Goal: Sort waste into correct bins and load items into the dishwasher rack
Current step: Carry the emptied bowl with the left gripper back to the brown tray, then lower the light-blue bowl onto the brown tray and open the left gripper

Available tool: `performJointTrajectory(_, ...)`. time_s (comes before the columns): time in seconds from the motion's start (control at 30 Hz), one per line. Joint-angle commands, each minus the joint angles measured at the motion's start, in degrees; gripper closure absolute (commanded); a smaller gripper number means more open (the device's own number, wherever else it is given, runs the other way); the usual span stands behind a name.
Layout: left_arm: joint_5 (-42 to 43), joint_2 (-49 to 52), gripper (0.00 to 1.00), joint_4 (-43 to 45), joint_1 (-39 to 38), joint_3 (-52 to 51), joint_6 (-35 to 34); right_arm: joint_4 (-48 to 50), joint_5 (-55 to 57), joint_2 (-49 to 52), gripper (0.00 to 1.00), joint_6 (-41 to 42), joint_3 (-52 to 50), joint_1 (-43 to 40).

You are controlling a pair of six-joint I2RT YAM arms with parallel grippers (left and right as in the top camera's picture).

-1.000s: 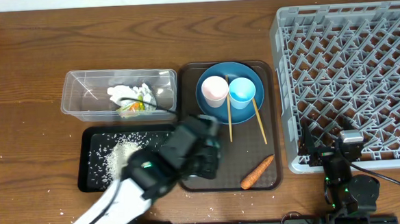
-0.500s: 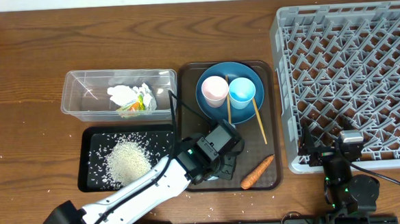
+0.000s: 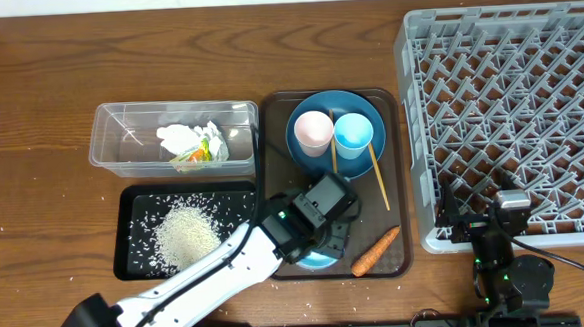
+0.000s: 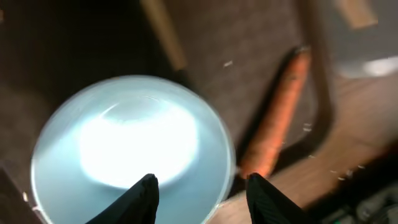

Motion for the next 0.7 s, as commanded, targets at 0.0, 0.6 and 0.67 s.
performJointTrajectory(0.0, -1.5, -1.4, 0.52, -0.7, -2.6, 3.5, 3.2, -0.1, 0.0, -0.2, 0.01, 0.1, -0.1, -0.2)
performJointTrajectory(0.6, -10.9, 9.9, 0.6, 7.3, -15.4, 3.5, 4.7, -0.1, 0.0, -0.2, 0.01, 0.1, -0.1, -0.2)
performJointTrajectory(0.67, -12.7, 12.1, 0.6, 7.9, -15.5, 3.5, 4.7, -0.1, 0.0, -0.2, 0.01, 0.1, -0.1, -0.2)
